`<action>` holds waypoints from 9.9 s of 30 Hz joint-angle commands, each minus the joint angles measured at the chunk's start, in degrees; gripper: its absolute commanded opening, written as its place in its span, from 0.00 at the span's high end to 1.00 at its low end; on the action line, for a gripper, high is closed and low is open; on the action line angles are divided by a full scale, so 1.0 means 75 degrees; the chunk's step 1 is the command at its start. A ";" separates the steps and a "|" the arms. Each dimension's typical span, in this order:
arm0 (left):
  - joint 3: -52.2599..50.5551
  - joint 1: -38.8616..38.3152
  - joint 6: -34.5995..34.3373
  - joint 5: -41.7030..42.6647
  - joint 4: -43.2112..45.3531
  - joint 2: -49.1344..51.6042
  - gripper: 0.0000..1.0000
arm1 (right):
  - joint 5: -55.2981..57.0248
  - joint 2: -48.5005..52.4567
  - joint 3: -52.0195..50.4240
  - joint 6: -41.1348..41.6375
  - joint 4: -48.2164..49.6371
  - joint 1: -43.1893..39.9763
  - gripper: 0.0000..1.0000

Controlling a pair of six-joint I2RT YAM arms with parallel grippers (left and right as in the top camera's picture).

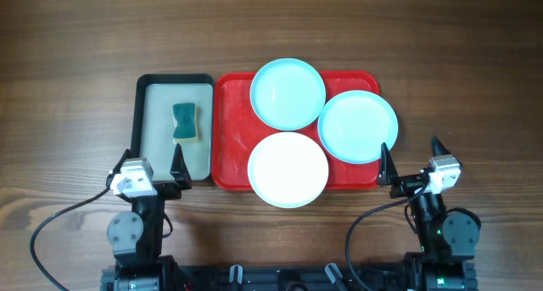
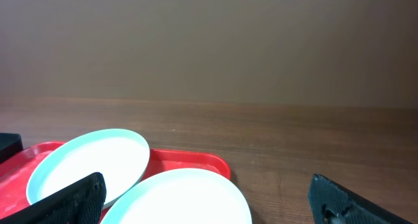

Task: Clean dirty plates on tray and stack at the side

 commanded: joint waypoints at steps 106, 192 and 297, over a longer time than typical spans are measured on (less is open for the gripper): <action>0.7402 -0.0833 -0.1635 -0.0411 -0.3523 1.1817 0.68 | -0.0195 1.5775 1.0978 0.1457 -0.4261 0.2471 0.96; 0.7280 -0.1134 0.0493 -0.1049 -0.3389 1.0092 0.96 | -0.0618 1.5772 1.0483 0.1224 -0.3829 0.2792 0.96; 0.8562 -0.4176 -0.5097 0.1810 -0.1311 1.4828 0.96 | -0.1049 1.5772 1.0392 0.1655 -0.3640 0.3264 0.96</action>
